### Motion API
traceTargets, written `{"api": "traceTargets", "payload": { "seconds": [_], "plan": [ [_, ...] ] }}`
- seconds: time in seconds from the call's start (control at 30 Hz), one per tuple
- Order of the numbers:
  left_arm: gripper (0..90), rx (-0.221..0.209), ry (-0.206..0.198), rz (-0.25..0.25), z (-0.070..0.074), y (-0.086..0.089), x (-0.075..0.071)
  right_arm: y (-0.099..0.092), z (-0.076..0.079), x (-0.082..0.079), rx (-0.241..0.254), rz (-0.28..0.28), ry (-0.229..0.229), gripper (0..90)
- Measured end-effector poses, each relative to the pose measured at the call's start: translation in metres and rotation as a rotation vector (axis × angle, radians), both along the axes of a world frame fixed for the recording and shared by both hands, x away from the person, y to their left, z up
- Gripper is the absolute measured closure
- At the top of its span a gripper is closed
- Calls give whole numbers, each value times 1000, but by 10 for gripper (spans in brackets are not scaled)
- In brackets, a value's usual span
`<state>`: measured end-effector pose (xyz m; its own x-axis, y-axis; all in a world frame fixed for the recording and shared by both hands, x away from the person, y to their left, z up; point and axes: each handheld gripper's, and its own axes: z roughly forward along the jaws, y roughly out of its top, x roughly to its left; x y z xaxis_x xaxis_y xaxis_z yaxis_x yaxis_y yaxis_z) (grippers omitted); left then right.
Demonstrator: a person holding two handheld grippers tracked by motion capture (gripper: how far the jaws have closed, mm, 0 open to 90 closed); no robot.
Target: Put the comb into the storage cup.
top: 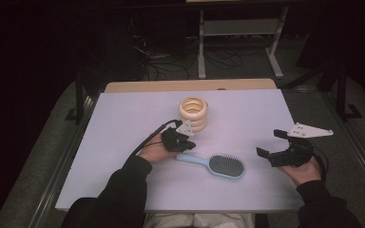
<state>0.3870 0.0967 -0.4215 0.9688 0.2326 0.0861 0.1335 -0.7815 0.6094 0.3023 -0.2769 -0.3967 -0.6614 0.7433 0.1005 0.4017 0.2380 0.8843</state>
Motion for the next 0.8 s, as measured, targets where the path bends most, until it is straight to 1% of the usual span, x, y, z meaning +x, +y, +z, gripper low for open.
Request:
{"api": "traceTargets", "payload": {
  "seconds": [0.23,0.33,0.37,0.6,0.77,0.8],
  "plan": [
    [900,27,18,-19,-3,-1,-2,0,0,0,0,-1,-4,0],
    [900,38,32,-30,-5,-1,-4,0,0,0,0,-2,-4,0],
    [900,43,28,-30,-5,-2,-6,0,0,0,0,-2,-4,0],
    [900,59,46,-45,-6,-1,-8,-1,0,0,-1,-6,-6,0],
    [900,77,56,-52,-7,3,-12,-1,0,0,-3,-5,0,0],
    [900,75,52,-54,-7,4,-13,-1,-1,0,-3,-6,1,0]
  ]
}}
